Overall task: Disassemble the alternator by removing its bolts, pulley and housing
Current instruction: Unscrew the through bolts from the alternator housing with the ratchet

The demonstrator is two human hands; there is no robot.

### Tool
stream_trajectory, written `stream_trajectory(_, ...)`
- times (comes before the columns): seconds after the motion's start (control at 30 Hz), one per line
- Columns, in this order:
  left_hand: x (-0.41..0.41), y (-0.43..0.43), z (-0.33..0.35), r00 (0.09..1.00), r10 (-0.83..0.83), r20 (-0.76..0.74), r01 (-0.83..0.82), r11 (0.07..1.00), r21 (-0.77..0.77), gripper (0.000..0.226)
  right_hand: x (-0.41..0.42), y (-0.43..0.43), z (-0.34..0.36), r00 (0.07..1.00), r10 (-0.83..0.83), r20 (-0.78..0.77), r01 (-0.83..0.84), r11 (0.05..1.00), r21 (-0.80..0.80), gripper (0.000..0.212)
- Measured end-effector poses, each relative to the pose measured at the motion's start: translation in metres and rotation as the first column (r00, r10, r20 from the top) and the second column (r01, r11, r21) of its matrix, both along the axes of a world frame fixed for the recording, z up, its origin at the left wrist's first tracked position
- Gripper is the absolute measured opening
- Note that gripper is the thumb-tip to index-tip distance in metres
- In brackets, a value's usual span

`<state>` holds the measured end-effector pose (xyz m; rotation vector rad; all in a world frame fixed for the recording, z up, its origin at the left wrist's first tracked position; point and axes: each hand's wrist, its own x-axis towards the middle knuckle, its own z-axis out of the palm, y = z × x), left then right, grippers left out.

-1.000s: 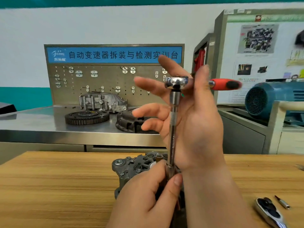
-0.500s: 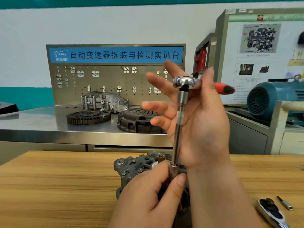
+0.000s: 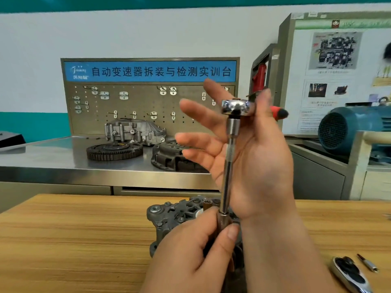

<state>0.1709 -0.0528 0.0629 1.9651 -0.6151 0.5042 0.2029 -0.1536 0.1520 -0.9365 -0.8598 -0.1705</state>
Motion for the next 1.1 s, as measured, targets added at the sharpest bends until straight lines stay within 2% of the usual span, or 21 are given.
stream_trajectory(0.07,0.0000,-0.0004,0.0004,0.999,0.047,0.004,-0.047,0.999,0.012,0.045,-0.0003,0.0021,-0.0015,0.980,-0.174,0.094,0.177,0.984,-0.021,0.050)
stream_trajectory(0.13,-0.0008,-0.0011,0.0021,0.997,0.069,-0.030,-0.069,0.997,0.030,0.040,-0.0009,0.0042,-0.0026,0.852,-0.450,0.266,0.461,0.887,0.022,0.036)
stream_trajectory(0.17,-0.0007,-0.0014,0.0024,0.996,0.072,-0.045,-0.070,0.997,0.042,0.037,-0.0010,0.0041,-0.0031,0.782,-0.528,0.330,0.539,0.839,0.065,0.031)
stream_trajectory(0.2,-0.0005,-0.0017,0.0028,0.996,0.071,-0.047,-0.069,0.996,0.050,0.034,-0.0008,0.0034,-0.0037,0.750,-0.555,0.359,0.561,0.822,0.100,0.028)
stream_trajectory(0.27,-0.0002,-0.0012,0.0029,0.998,0.065,-0.022,-0.064,0.997,0.047,0.039,-0.0008,0.0033,-0.0020,0.823,-0.481,0.301,0.477,0.874,0.094,0.027)
stream_trajectory(0.37,0.0005,0.0005,-0.0004,0.999,0.034,0.003,-0.034,0.999,-0.013,0.056,-0.0010,0.0030,-0.0006,0.978,-0.168,0.121,0.159,0.984,0.074,0.038)
stream_trajectory(0.43,0.0003,0.0012,-0.0009,1.000,0.018,0.012,-0.018,1.000,-0.009,0.057,0.0009,0.0005,-0.0014,0.999,0.006,0.031,-0.008,0.998,0.061,0.050)
stream_trajectory(0.5,0.0007,0.0013,-0.0007,0.999,0.019,0.041,-0.019,1.000,0.016,0.052,0.0005,-0.0003,-0.0007,0.998,0.062,-0.015,-0.062,0.997,0.039,0.056)
stream_trajectory(0.57,0.0015,0.0005,0.0000,0.999,0.032,0.036,-0.033,0.999,0.020,0.051,-0.0009,-0.0003,0.0001,1.000,0.004,0.027,-0.006,0.999,0.042,0.051)
stream_trajectory(0.6,0.0015,0.0002,0.0006,0.999,0.041,0.018,-0.041,0.999,0.017,0.052,-0.0015,-0.0006,0.0003,0.991,-0.096,0.093,0.093,0.995,0.045,0.044)
stream_trajectory(0.67,0.0011,-0.0006,0.0013,0.998,0.054,-0.019,-0.053,0.998,0.023,0.056,-0.0028,-0.0012,0.0007,0.892,-0.368,0.262,0.362,0.929,0.073,0.030)
stream_trajectory(0.7,0.0010,-0.0007,0.0015,0.998,0.061,-0.026,-0.060,0.998,0.032,0.057,-0.0027,-0.0014,0.0002,0.828,-0.456,0.325,0.448,0.888,0.105,0.029)
stream_trajectory(0.73,0.0010,-0.0008,0.0017,0.997,0.066,-0.027,-0.065,0.997,0.038,0.057,-0.0024,-0.0019,-0.0002,0.802,-0.490,0.343,0.475,0.870,0.132,0.028)
stream_trajectory(0.77,0.0009,-0.0006,0.0017,0.997,0.067,-0.024,-0.066,0.997,0.037,0.058,-0.0026,-0.0019,0.0001,0.823,-0.472,0.315,0.451,0.881,0.144,0.027)
stream_trajectory(0.83,0.0010,-0.0003,0.0010,0.998,0.060,-0.024,-0.059,0.998,0.012,0.058,-0.0033,-0.0016,0.0013,0.926,-0.320,0.201,0.299,0.945,0.130,0.030)
stream_trajectory(0.93,-0.0004,-0.0005,0.0000,0.999,0.033,-0.027,-0.033,0.999,-0.028,0.058,0.0004,-0.0035,-0.0008,0.992,-0.099,0.077,0.093,0.993,0.073,0.050)
stream_trajectory(1.0,-0.0009,-0.0007,-0.0004,1.000,0.024,-0.017,-0.025,0.999,-0.024,0.057,0.0005,-0.0027,-0.0010,0.995,-0.085,0.054,0.083,0.996,0.029,0.057)
stream_trajectory(1.07,-0.0003,-0.0007,0.0001,0.999,0.037,-0.012,-0.037,0.999,-0.001,0.056,-0.0004,-0.0007,-0.0018,0.979,-0.172,0.106,0.171,0.985,0.021,0.047)
stream_trajectory(1.1,0.0000,-0.0005,0.0008,0.999,0.046,-0.025,-0.046,0.999,0.008,0.056,-0.0014,0.0001,-0.0017,0.949,-0.268,0.164,0.267,0.963,0.027,0.038)
